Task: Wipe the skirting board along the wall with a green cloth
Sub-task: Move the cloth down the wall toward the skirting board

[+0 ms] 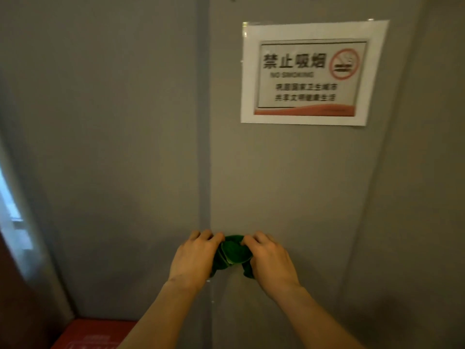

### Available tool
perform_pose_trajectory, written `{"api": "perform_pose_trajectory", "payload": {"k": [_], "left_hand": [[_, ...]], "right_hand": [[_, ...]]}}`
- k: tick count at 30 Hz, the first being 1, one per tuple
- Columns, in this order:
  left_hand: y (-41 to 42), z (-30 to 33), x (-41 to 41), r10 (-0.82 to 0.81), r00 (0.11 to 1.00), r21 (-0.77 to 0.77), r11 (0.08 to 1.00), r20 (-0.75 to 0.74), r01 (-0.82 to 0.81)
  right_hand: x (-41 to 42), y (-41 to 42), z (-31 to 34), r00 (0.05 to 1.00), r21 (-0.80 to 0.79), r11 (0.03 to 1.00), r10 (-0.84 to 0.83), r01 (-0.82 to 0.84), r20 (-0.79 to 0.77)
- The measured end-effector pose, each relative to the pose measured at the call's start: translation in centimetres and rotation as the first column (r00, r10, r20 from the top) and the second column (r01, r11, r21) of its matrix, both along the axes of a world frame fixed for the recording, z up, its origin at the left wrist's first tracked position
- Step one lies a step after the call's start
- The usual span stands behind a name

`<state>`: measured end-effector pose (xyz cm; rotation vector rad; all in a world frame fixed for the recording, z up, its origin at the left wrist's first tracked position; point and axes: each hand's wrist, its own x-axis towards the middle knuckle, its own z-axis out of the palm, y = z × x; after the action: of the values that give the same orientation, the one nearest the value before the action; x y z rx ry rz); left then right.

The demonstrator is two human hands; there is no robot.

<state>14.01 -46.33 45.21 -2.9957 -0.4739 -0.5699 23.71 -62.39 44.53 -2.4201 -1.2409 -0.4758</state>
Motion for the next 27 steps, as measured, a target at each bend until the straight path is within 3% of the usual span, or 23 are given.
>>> {"api": "perform_pose_trajectory", "payload": {"k": [6, 12, 27], "left_hand": [[-8.7, -0.6, 4.2, -0.096, 0.995, -0.026, 0.995, 0.005, 0.096], [-12.8, -1.3, 5.8, -0.13, 0.991, -0.034, 0.991, -0.026, 0.129], [-8.2, -3.1, 7.1, -0.171, 0.985, -0.061, 0.984, -0.025, 0.169]], "right_hand": [[2.7, -9.3, -0.6, 0.995, -0.001, 0.995, -0.096, 0.096, 0.002], [3.8, -13.6, -1.2, 0.99, -0.005, 0.99, -0.138, 0.138, 0.012], [4.6, -9.4, -2.8, 0.986, -0.052, 0.985, -0.166, 0.166, 0.011]]}}
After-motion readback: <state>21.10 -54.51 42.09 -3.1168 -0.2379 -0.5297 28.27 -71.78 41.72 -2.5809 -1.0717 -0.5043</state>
